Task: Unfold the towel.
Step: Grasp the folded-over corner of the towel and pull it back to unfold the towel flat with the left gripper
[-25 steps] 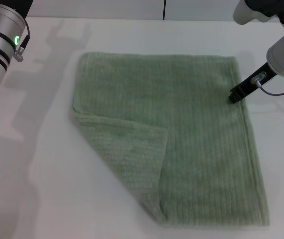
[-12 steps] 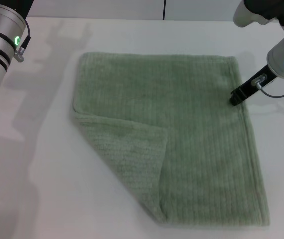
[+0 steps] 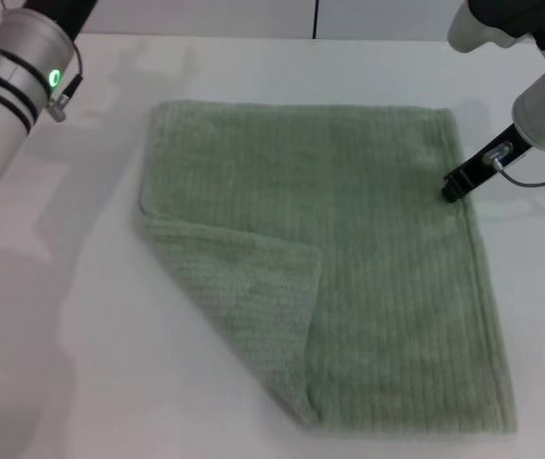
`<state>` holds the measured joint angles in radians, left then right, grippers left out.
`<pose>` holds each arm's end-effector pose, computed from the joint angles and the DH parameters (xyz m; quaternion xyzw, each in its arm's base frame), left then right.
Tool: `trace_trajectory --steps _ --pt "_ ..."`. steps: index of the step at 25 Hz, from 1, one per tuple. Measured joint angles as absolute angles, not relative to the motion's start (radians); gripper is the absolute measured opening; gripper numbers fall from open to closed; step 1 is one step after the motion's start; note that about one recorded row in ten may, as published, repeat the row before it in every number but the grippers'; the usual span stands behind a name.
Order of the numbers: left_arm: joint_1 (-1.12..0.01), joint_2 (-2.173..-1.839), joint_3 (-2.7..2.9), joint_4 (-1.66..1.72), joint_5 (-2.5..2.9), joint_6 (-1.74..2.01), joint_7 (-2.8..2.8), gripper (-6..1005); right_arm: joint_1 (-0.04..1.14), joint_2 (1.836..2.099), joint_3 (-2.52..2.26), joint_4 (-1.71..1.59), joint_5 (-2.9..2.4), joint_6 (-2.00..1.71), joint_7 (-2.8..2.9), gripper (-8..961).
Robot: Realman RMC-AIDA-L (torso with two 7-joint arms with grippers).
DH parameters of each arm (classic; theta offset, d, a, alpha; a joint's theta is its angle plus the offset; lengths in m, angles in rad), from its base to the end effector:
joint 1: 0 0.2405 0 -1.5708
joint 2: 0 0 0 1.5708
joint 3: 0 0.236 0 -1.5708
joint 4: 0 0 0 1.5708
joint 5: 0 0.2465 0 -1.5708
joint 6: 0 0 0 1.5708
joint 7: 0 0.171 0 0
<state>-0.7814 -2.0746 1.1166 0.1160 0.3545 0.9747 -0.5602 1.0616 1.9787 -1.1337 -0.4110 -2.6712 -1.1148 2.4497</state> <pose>-0.2357 0.4812 -0.0030 -0.7037 -0.2649 -0.4024 0.5222 0.2220 0.4638 -0.0485 -0.8792 0.3848 -0.1940 0.2032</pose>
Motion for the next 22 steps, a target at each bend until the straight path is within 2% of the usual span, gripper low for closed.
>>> trace_trajectory --steps 8,9,10,12,18,22 --pt "-0.762 -2.056 1.377 0.297 0.362 0.696 -0.827 730 1.061 1.979 -1.14 -0.401 -2.673 -1.112 2.446 1" --pt "-0.741 -2.037 1.465 0.395 0.443 0.616 -0.987 730 1.062 1.979 -1.14 -0.397 -2.673 -1.111 2.443 1" --pt "-0.741 -2.037 1.465 0.395 0.443 0.616 -0.987 729 1.062 1.979 -1.137 -0.392 -2.674 -1.11 2.436 1" --pt "-0.732 -2.01 1.471 0.482 0.692 0.592 -1.272 728 1.063 1.979 -1.135 -0.39 -2.674 -1.109 2.434 1" --pt "-0.732 -2.005 1.466 0.496 0.747 0.595 -1.327 725 1.067 1.978 -1.137 -0.39 -2.674 -1.108 2.433 1" --pt "-0.739 -1.992 1.425 0.575 1.086 0.636 -1.577 722 1.071 1.974 -1.139 -0.39 -2.674 -1.106 2.433 1"
